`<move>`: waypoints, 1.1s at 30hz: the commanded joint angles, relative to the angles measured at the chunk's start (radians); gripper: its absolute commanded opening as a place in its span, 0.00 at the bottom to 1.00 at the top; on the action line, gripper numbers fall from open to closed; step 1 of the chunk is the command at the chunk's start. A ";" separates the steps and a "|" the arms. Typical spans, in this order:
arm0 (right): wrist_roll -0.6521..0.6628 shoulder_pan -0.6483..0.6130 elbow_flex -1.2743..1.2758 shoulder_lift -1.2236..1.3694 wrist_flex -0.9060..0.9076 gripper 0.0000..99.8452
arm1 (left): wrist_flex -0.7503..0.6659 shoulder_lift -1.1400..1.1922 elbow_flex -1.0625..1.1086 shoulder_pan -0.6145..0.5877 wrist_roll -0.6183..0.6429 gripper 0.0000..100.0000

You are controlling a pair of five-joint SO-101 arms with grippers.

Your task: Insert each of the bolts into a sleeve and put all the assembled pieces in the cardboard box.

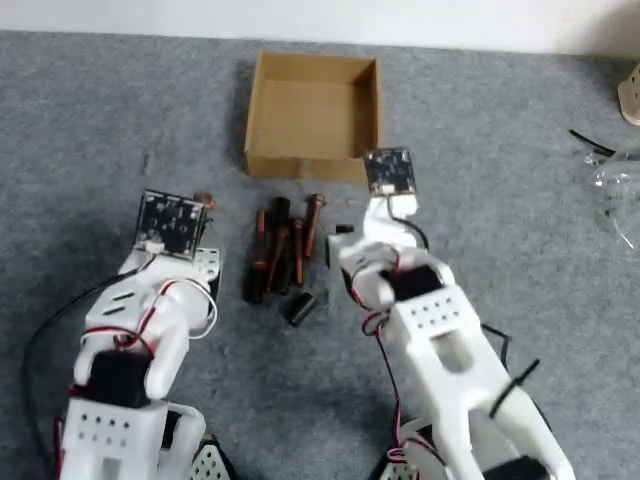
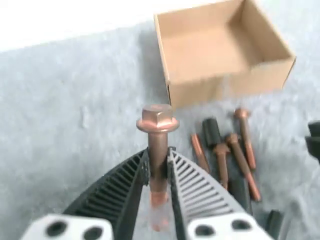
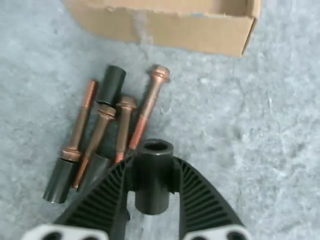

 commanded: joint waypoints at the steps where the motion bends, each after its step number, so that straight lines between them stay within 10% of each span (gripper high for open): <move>1: 0.038 -0.035 0.039 -0.134 -0.068 0.00 | -0.060 -0.067 -0.065 -0.012 -0.005 0.01; 16: 0.058 -0.151 0.407 -0.817 -0.151 0.00 | -0.279 -0.079 -0.097 0.031 0.285 0.01; 33: 0.058 -0.200 0.613 -1.247 -0.151 0.00 | -0.413 -0.085 -0.096 0.133 0.287 0.01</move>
